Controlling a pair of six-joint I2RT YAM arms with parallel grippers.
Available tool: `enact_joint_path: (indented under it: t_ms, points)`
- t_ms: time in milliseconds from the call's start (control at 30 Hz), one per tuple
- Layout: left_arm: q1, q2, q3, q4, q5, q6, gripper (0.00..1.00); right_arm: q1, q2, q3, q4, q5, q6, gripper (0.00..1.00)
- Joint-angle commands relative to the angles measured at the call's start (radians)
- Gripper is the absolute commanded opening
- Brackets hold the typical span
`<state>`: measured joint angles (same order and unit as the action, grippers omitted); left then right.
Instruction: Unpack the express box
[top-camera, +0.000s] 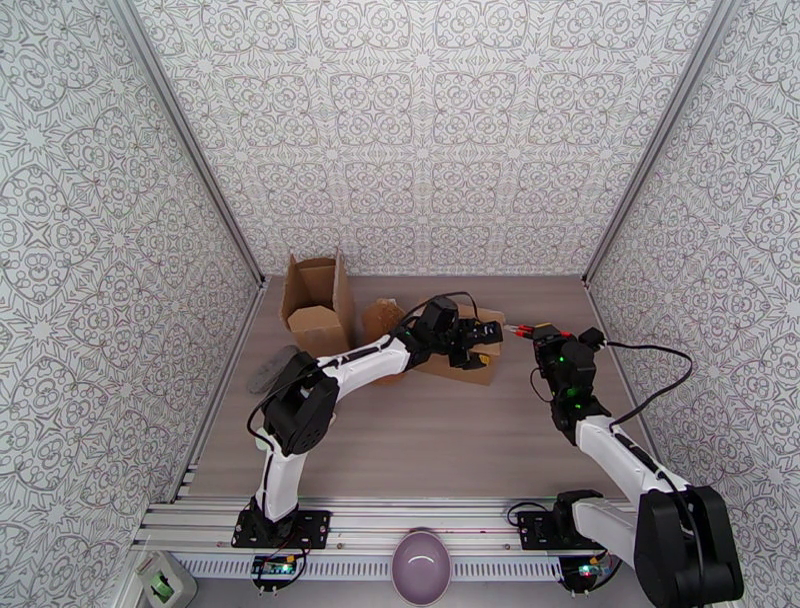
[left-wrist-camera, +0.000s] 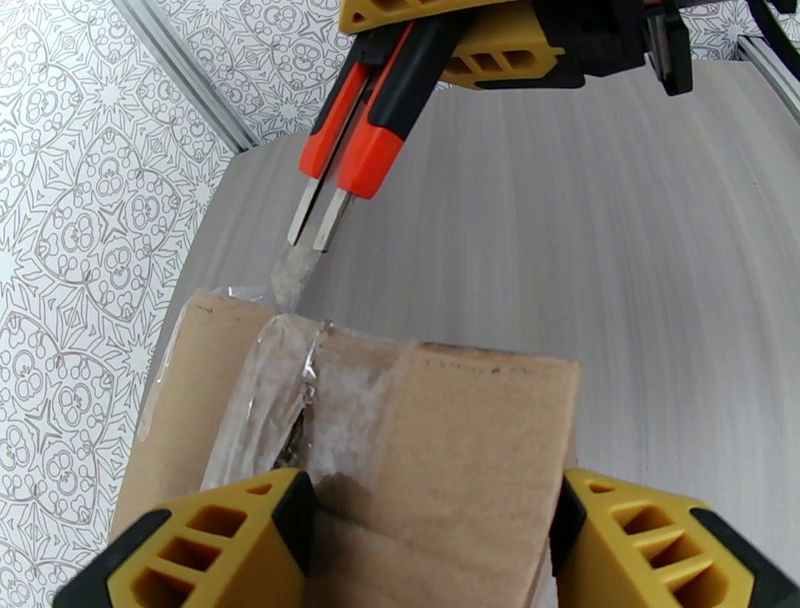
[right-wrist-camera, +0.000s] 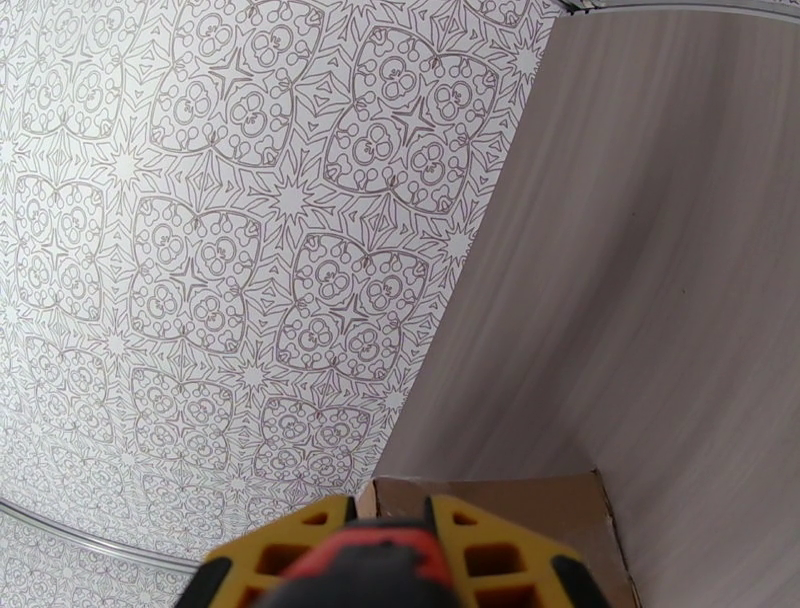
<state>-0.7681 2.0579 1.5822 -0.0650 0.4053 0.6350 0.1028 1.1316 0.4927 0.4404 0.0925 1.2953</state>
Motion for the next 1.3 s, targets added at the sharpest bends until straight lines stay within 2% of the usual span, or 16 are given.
enact_joint_path:
  t_ms: [0,433,833,1267]
  points:
    - [0.074,0.053,0.067,0.155,-0.315,-0.061,0.65,0.054,-0.026,-0.043,-0.192,-0.307,-0.021,0.0]
    - [0.087,0.047,0.063,0.154,-0.301,-0.071,0.65,0.057,-0.056,-0.062,-0.238,-0.313,-0.039,0.0]
    - [0.102,0.061,0.097,0.136,-0.337,-0.105,0.63,0.057,-0.108,-0.068,-0.275,-0.343,-0.023,0.0]
    - [0.098,0.065,0.101,0.137,-0.392,-0.102,0.62,0.071,-0.088,-0.049,-0.271,-0.387,0.002,0.0]
